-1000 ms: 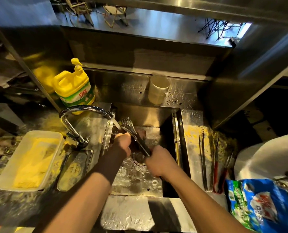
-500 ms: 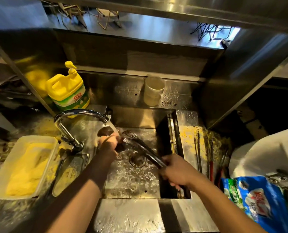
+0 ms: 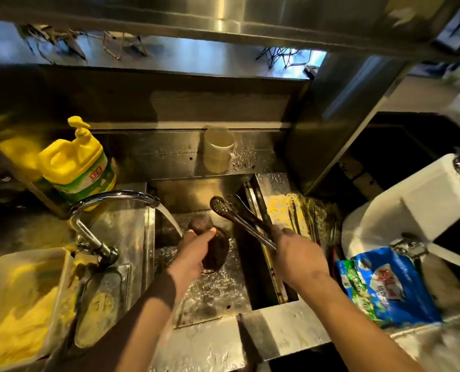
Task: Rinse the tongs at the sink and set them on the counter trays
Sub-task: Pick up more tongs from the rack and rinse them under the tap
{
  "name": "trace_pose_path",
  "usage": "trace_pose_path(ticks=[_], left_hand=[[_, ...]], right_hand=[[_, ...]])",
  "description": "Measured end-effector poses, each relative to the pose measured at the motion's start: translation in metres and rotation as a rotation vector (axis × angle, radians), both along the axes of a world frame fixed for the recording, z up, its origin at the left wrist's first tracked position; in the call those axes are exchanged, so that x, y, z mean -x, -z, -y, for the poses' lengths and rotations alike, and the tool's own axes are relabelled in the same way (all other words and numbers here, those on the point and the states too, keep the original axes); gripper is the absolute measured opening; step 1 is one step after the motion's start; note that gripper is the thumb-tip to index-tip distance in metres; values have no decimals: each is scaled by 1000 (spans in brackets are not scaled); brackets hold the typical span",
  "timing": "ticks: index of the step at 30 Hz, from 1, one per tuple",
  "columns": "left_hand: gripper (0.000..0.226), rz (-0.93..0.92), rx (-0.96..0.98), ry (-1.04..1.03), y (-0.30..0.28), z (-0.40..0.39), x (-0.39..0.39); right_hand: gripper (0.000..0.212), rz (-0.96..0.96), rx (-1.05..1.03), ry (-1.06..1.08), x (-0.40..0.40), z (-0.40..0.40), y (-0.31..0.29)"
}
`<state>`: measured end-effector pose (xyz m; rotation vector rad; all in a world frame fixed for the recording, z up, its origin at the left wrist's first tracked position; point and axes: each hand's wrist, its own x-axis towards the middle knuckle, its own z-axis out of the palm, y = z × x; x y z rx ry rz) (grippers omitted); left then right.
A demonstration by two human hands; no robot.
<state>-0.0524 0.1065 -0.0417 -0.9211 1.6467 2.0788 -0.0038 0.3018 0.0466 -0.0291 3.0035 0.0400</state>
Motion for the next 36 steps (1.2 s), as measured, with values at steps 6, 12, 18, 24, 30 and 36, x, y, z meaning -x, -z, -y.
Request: trace_pose_path(ticks=[6, 12, 18, 24, 30, 36], left_hand=[[20, -131, -43, 104, -32, -29, 3], [12, -237, -90, 274, -66, -105, -6], [7, -292, -156, 444, -107, -199, -31], [10, -390, -220, 653, -143, -309, -73], [11, -422, -275, 894, -155, -409, -109], [3, -361, -263, 938, -160, -491, -124]], right_hand=[[37, 40, 368, 156, -14, -23, -16], [9, 112, 919, 495, -51, -78, -43], [24, -63, 935, 577, -103, -149, -74], [11, -247, 942, 717, -168, -235, -94], [17, -338, 1076, 883, -227, -315, -108], [32, -423, 1222, 1079, -239, -377, -113]])
